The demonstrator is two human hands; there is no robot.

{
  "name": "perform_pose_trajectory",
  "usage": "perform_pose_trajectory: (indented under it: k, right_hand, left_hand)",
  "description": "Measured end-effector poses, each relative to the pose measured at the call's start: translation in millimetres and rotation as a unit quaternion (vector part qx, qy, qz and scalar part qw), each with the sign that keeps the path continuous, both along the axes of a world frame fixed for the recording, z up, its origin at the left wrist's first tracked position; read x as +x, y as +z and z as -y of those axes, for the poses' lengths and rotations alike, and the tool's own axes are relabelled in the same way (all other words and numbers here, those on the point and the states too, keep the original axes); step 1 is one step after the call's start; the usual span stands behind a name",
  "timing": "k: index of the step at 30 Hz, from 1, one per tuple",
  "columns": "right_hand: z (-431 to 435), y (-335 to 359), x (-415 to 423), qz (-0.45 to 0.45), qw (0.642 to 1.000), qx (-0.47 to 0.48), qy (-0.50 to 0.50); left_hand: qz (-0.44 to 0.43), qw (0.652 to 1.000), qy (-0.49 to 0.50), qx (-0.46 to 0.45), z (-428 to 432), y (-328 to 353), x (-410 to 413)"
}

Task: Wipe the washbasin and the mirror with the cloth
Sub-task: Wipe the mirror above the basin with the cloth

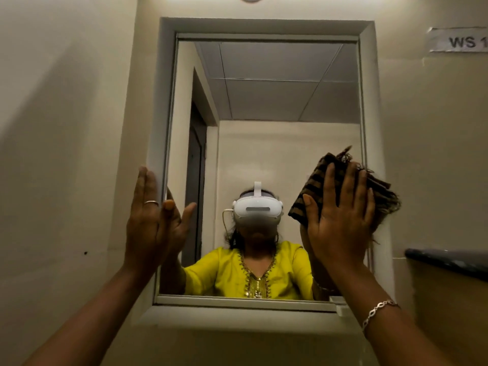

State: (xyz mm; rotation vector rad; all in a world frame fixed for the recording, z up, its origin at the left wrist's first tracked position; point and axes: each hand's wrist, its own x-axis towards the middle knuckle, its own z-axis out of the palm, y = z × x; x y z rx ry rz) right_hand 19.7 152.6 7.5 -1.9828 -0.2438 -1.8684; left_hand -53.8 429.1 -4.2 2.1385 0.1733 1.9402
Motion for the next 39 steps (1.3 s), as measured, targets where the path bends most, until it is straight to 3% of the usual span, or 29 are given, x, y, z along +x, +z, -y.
perform_pose_trajectory:
  k: [3, 6, 12, 15, 20, 27, 33, 39]
  right_hand:
    - [-18, -2, -6, -0.002, 1.0, -0.014, 0.011]
    - [-46, -2, -16, 0.011, 0.999, -0.043, 0.028]
    - [-115, 6, -40, 0.036, 0.99, -0.118, 0.065]
    - [-146, 11, -50, 0.049, 0.983, -0.154, 0.089]
    - [-180, 14, -58, 0.059, 0.971, -0.213, 0.093]
    - [-169, 14, -55, 0.084, 0.945, -0.293, 0.118]
    - [-139, 3, -44, 0.099, 0.942, -0.297, 0.118]
    - [-86, -8, -31, 0.088, 0.947, -0.291, 0.105]
  left_hand:
    - [-0.047, 0.997, 0.056, -0.027, -20, 0, 28]
    - [-0.035, 0.996, 0.083, -0.013, -17, 0, 29]
    - [0.092, 0.994, -0.028, 0.06, 4, -3, 0]
    - [0.109, 0.985, -0.111, 0.07, 15, -2, -17]
    - [0.106, 0.981, -0.149, 0.066, 12, -3, -15]
    - [0.095, 0.985, -0.119, 0.078, 11, -3, -15]
    - [0.094, 0.986, -0.11, 0.084, 11, -4, -18]
    - [0.061, 0.995, -0.026, 0.073, 25, -2, -24]
